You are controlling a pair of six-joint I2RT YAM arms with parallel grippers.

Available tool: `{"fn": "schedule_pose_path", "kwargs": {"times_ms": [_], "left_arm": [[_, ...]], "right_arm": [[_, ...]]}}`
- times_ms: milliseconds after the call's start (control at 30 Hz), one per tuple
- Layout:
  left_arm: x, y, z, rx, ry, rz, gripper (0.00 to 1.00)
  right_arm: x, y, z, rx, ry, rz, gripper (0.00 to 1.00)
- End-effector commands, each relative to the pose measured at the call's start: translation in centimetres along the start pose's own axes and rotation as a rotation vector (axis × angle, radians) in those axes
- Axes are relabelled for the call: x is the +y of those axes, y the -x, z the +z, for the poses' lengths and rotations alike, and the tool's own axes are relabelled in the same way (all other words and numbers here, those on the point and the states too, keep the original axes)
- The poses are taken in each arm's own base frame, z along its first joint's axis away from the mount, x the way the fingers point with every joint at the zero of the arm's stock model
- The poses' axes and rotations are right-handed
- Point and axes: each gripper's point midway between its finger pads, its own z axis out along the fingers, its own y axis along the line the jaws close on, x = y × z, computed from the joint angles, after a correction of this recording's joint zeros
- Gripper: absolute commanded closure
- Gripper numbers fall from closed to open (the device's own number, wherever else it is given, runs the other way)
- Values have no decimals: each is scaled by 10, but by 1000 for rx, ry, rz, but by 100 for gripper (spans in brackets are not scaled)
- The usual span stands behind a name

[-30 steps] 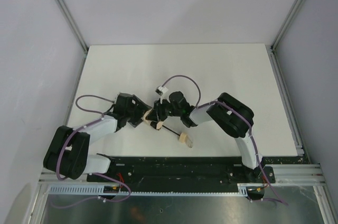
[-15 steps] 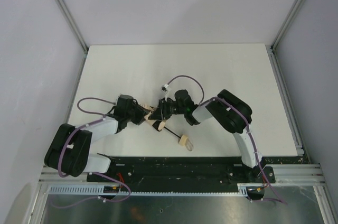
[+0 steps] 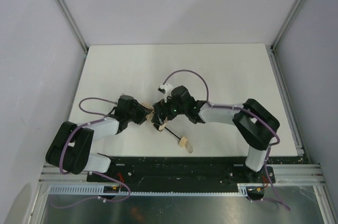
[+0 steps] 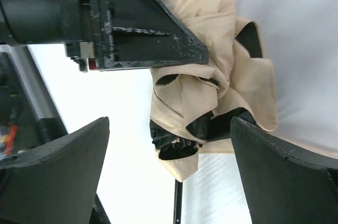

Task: Put away the umbrella

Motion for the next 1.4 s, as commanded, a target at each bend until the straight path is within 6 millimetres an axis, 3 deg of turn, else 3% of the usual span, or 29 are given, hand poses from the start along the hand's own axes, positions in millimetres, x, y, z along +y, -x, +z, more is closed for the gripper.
{"fn": "schedule_pose_path", "kwargs": {"times_ms": [0, 267, 467, 567, 700, 800, 867, 900, 1133, 1233, 1367], "left_arm": [[99, -27, -4, 71, 335, 21, 100], [106, -33, -6, 97, 374, -11, 100], [104, -35, -8, 105, 378, -23, 100], [101, -35, -9, 108, 373, -27, 100], [97, -35, -10, 111, 364, -26, 100], [93, -35, -11, 110, 353, -24, 100], [91, -33, -11, 106, 345, -17, 100], [89, -32, -10, 102, 339, -11, 99], [76, -22, -9, 73, 305, 42, 45], [75, -21, -8, 73, 306, 58, 34], [82, -25, -6, 82, 322, 69, 30]], "right_arm": [[-8, 23, -15, -56, -288, -307, 1], [1, 36, 3, -139, -569, -554, 6], [2, 22, 28, -130, -617, -654, 13], [-7, 8, 38, -106, -636, -664, 19], [-25, -13, 45, -55, -684, -662, 41], [-37, -31, 48, -7, -702, -641, 67], [-44, -44, 49, 39, -684, -608, 90], [-46, -50, 50, 57, -668, -588, 95], [-45, -85, 55, 155, -379, -347, 100], [-34, -91, 54, 168, -192, -214, 100], [-19, -98, 50, 197, 19, -74, 100]]}}
